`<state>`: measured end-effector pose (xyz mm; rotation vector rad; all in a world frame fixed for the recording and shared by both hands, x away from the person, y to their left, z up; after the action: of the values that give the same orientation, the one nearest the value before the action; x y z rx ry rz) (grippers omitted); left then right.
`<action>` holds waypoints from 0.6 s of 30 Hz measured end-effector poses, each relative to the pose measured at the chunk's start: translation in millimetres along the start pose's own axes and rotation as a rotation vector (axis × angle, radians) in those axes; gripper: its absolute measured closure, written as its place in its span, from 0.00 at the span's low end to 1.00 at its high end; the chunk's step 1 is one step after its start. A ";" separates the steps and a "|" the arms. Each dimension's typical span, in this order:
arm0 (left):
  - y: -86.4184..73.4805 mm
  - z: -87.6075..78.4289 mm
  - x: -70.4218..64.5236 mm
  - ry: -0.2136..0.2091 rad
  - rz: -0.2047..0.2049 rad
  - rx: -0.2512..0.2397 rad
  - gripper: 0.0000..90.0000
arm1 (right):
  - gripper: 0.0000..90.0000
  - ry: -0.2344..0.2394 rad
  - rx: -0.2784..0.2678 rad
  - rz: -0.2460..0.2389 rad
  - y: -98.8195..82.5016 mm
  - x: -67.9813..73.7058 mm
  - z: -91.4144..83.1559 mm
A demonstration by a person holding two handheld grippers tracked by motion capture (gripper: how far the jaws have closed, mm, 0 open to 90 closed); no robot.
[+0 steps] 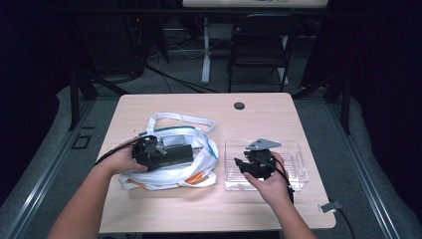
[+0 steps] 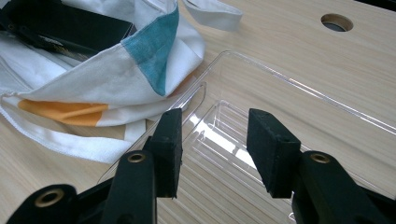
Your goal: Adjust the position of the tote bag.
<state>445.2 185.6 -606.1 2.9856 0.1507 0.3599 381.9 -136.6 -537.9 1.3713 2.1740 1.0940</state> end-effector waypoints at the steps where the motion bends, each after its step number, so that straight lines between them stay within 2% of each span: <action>1: -0.1 -0.4 -0.2 0.001 0.004 -0.001 0.47 | 0.62 0.002 0.000 0.000 0.0 -0.1 0.1; 12: -1.5 -5.0 -1.4 0.011 0.029 -0.007 0.48 | 0.62 -0.003 -0.001 0.000 -0.8 -0.8 1.8; 18: -3.8 -13.7 -1.1 0.012 0.004 -0.031 0.48 | 0.61 -0.006 0.002 0.001 -1.0 -3.0 1.9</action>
<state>440.5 190.8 -593.6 2.9543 0.1391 0.3777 383.9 -138.7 -540.2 1.3753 2.1716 1.0869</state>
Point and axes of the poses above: each handheld gripper's, and its own axes: z roughly forward along the jaws, y roughly out of its top, x roughly to its left, the point moved 8 cm from there along z, roughly forward along the jaws, and after that the axes turned 7 degrees about z, right-handed, at the moved point
